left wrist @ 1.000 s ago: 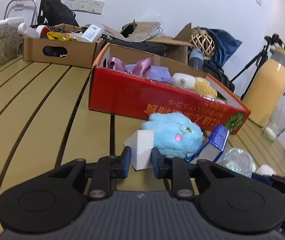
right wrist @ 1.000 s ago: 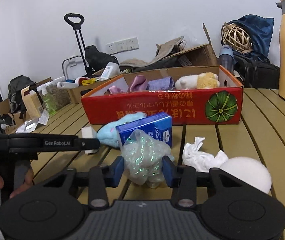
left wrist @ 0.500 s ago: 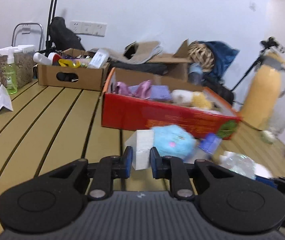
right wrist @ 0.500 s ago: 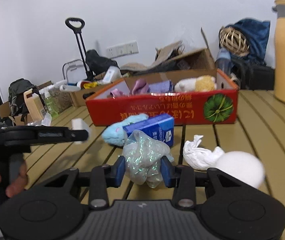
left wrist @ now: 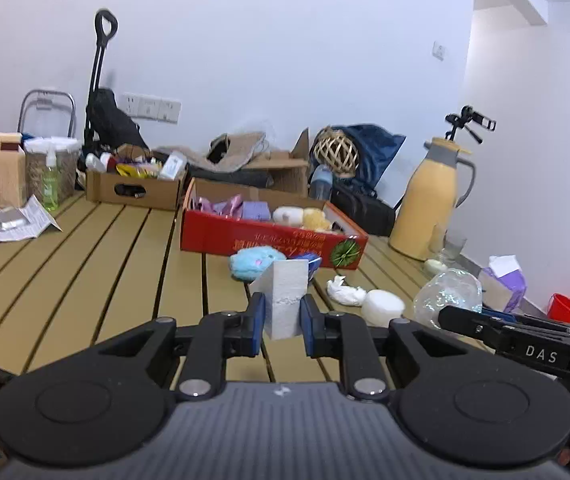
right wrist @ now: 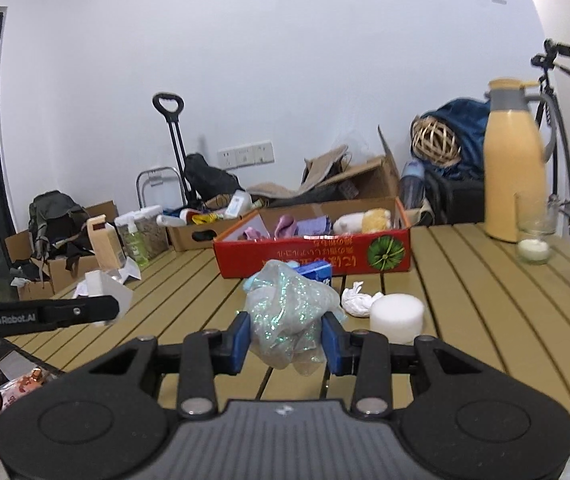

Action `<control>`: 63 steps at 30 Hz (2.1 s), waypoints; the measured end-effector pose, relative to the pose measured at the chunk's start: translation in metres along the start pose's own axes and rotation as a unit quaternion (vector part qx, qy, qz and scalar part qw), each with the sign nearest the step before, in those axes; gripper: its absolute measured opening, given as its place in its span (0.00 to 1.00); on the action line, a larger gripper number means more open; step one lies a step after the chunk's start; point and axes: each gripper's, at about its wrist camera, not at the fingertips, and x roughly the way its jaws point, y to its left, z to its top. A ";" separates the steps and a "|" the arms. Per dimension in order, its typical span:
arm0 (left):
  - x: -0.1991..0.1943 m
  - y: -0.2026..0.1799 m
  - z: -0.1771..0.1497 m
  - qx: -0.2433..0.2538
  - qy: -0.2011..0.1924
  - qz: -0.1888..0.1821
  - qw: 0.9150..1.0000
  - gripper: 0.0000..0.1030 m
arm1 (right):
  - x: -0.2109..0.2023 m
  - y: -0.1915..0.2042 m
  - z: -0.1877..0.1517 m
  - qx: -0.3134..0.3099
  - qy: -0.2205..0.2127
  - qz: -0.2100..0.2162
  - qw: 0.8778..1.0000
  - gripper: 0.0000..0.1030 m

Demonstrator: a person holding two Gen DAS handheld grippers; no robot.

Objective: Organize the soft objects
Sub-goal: 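Carry the foam block into the box with the left tool while the right tool drops the sparkly bag in, then withdraw both tools from the box back over the table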

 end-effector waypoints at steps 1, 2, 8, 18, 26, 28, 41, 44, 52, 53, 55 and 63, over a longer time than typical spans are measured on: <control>-0.009 -0.002 -0.001 0.001 -0.006 -0.003 1.000 0.19 | -0.010 0.002 0.000 -0.001 -0.005 -0.001 1.000 0.36; -0.018 -0.005 -0.001 0.003 -0.012 -0.005 1.000 0.19 | -0.019 0.004 0.000 -0.003 -0.011 -0.001 1.000 0.36; -0.039 -0.011 -0.004 0.010 -0.020 -0.010 1.000 0.19 | -0.052 0.015 -0.001 -0.014 -0.031 0.000 0.999 0.36; -0.003 -0.004 0.009 0.018 -0.019 -0.020 0.999 0.19 | -0.040 0.017 0.003 -0.018 -0.025 0.019 0.999 0.36; 0.127 0.007 0.105 0.057 -0.012 -0.077 0.995 0.19 | 0.047 -0.019 0.074 -0.037 -0.028 0.037 0.998 0.36; 0.178 0.010 0.130 0.069 0.009 -0.081 0.994 0.19 | 0.087 -0.032 0.101 -0.040 -0.022 0.031 0.998 0.37; 0.449 0.042 0.137 0.066 0.201 -0.038 0.977 0.22 | 0.402 -0.099 0.170 -0.013 0.184 0.003 0.983 0.36; 0.459 0.048 0.131 0.061 0.205 -0.030 0.976 0.34 | 0.427 -0.099 0.158 -0.040 0.213 -0.020 0.976 0.41; 0.443 0.060 0.138 0.051 0.200 -0.012 0.978 0.48 | 0.422 -0.096 0.155 -0.052 0.206 -0.036 0.977 0.58; 0.434 0.059 0.143 0.053 0.194 -0.013 0.980 0.48 | 0.417 -0.095 0.159 -0.048 0.200 -0.035 0.978 0.58; 0.418 0.054 0.156 0.058 0.180 -0.015 0.982 0.51 | 0.405 -0.093 0.169 -0.049 0.190 -0.036 0.980 0.59; 0.319 0.047 0.189 0.071 0.118 0.022 0.990 0.62 | 0.314 -0.076 0.217 -0.063 0.133 -0.041 0.988 0.65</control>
